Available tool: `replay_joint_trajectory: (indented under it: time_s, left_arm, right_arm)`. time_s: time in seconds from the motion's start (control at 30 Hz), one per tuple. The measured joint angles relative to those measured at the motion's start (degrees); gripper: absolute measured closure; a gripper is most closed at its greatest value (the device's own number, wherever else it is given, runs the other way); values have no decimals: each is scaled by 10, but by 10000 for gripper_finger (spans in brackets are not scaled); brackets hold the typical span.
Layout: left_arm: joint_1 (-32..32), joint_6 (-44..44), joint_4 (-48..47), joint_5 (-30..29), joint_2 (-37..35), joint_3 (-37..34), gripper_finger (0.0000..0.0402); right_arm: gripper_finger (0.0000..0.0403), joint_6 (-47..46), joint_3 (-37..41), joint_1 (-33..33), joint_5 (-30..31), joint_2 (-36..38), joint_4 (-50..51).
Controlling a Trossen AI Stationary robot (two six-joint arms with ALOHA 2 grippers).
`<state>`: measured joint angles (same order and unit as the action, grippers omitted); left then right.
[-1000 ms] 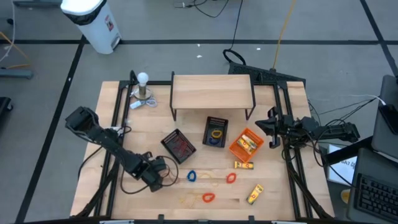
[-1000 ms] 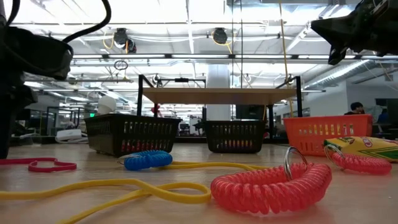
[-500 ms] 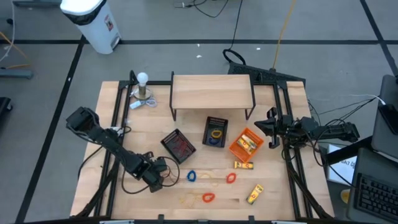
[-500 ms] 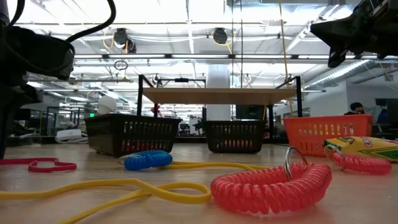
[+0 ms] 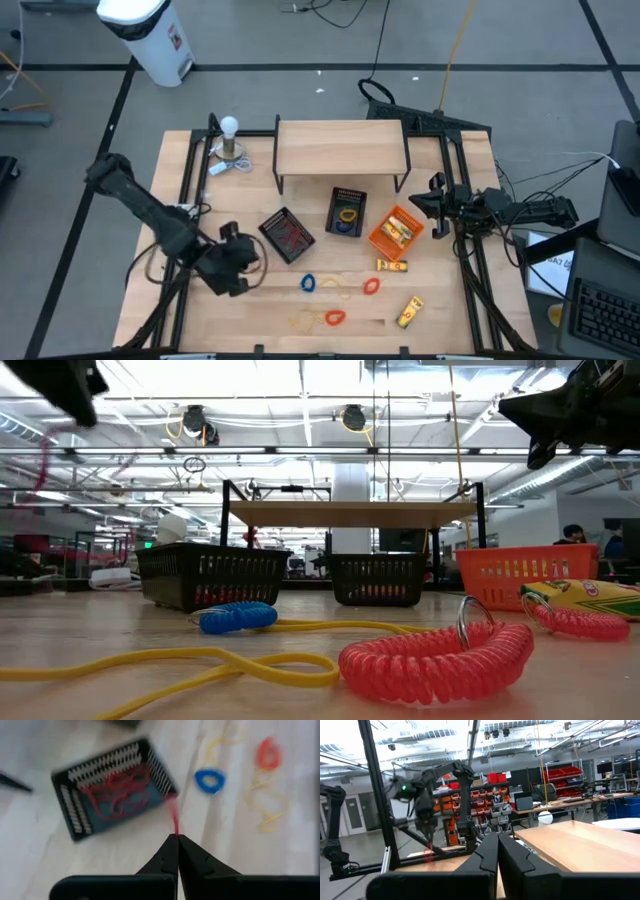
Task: Pick & Place Office Desk Supplies
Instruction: Put the red rubber band into the left black bin
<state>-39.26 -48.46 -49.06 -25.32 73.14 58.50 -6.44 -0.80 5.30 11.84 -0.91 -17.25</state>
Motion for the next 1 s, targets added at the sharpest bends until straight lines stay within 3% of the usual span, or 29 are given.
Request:
replay_joint_trajectory:
  time_s: [0.43,0.63,1.0]
  left_arm:
    - [-19,134,-25,-206,-201,7,401]
    - [-27,198,-38,-248,-288,-12,401]
    - [-18,372,69,-267,-459,-102,401]
  right_arm:
    - [403,-2,0,0,0,0,0]
    - [403,-2,0,0,0,0,0]
    - [403,11,0,0,1,0,0]
